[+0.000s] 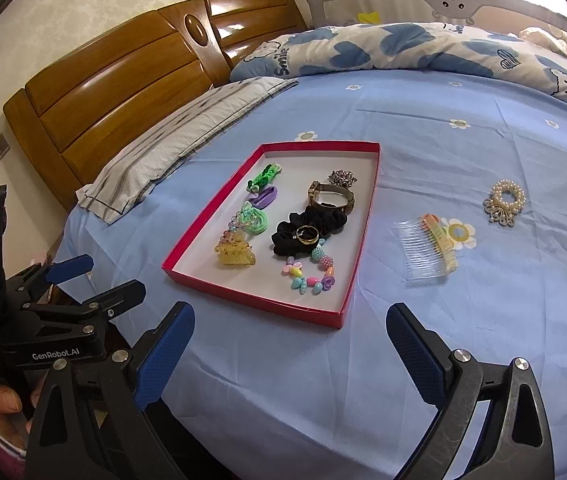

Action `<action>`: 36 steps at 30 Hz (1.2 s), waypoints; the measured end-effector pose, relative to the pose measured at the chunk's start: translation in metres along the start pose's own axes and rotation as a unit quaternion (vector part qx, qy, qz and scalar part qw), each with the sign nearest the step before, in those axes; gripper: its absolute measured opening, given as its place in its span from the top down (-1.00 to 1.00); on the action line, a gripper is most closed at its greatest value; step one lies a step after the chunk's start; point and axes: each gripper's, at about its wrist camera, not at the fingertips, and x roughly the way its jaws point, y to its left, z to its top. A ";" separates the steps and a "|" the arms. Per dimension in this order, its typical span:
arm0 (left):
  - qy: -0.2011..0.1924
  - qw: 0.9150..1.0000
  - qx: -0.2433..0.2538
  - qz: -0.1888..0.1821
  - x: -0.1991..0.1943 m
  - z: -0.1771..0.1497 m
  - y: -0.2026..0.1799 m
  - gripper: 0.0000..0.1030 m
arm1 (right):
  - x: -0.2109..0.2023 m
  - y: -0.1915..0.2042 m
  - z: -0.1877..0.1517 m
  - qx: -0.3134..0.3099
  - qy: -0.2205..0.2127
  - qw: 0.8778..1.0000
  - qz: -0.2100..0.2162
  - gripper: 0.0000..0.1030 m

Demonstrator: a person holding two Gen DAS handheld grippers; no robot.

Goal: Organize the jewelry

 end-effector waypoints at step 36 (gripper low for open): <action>0.003 1.000 0.002 -0.001 0.002 -0.001 -0.001 -0.98 | 0.000 -0.001 0.001 0.002 -0.001 1.000 0.000 -0.90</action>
